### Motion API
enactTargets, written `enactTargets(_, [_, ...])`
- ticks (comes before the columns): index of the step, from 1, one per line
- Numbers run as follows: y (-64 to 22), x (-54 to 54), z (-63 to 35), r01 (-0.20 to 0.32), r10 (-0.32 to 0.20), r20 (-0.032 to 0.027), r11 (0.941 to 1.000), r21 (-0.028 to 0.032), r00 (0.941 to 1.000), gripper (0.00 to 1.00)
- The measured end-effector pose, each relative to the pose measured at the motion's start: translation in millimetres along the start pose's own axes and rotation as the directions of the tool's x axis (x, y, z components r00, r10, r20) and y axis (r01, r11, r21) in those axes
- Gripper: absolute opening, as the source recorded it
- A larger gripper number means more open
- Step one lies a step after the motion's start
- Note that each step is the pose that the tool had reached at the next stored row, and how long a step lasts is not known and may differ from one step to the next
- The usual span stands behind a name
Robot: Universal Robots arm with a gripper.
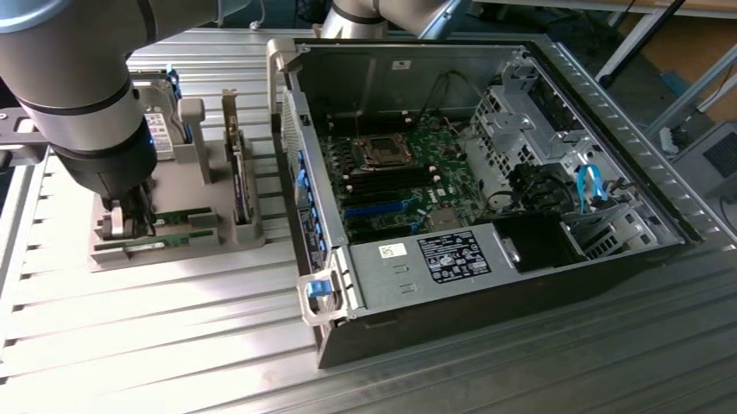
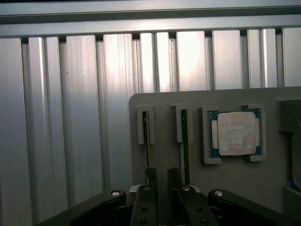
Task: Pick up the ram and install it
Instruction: 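Pick up the ram and move it above insertion slot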
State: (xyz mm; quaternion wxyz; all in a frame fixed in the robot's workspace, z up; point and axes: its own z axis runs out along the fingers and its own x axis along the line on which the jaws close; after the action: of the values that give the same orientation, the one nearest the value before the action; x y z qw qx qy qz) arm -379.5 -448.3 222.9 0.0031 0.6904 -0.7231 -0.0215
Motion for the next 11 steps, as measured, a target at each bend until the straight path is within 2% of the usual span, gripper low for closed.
enactTargets(3, [-0.1, 4.2, -0.4, 0.000, 0.000, -0.0003, 1.0000, -0.0004, 1.0000, 0.24])
enactTargets(11, [0.0, 4.3, -0.3, 0.006, -0.006, -0.0004, 1.0000, -0.0005, 1.0000, 0.24])
